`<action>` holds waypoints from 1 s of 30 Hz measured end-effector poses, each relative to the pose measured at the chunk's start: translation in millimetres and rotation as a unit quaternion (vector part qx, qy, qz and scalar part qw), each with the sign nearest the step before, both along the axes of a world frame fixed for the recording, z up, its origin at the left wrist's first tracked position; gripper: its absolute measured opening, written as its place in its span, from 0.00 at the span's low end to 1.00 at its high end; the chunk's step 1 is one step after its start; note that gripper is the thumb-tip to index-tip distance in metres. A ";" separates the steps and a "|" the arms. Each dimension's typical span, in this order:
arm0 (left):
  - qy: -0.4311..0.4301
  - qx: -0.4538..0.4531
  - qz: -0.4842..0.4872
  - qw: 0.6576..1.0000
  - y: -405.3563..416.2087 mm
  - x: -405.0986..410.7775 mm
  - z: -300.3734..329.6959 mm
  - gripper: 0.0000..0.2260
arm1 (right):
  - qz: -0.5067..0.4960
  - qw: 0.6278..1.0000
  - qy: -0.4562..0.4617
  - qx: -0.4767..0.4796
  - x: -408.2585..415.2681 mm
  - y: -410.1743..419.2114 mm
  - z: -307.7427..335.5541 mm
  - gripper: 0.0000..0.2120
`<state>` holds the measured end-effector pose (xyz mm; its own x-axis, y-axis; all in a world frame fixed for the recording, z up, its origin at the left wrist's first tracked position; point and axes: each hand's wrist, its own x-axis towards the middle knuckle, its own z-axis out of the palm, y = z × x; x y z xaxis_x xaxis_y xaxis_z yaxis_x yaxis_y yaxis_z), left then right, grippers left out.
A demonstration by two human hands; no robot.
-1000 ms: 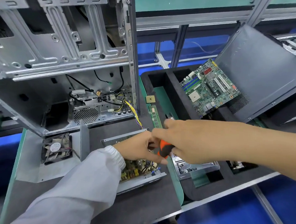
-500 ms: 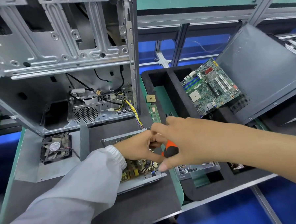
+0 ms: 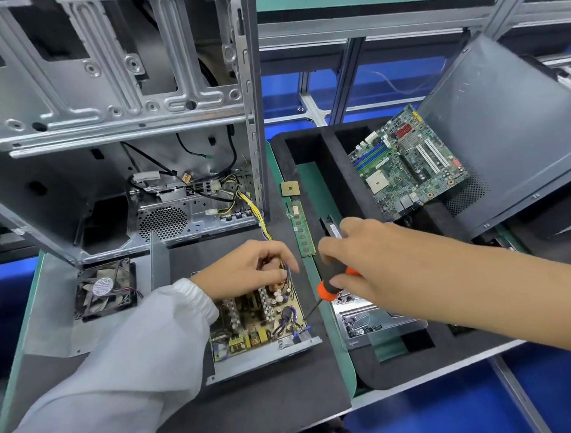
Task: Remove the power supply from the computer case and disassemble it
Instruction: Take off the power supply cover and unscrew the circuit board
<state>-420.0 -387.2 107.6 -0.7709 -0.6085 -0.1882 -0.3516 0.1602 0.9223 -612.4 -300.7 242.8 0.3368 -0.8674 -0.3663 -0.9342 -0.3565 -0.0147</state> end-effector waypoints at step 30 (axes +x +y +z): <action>-0.115 0.086 0.324 0.935 -28.4 9.4 9.8 0.14 | -0.195 0.873 -0.448 -0.014 -75.8 -53.0 -2.6 0.07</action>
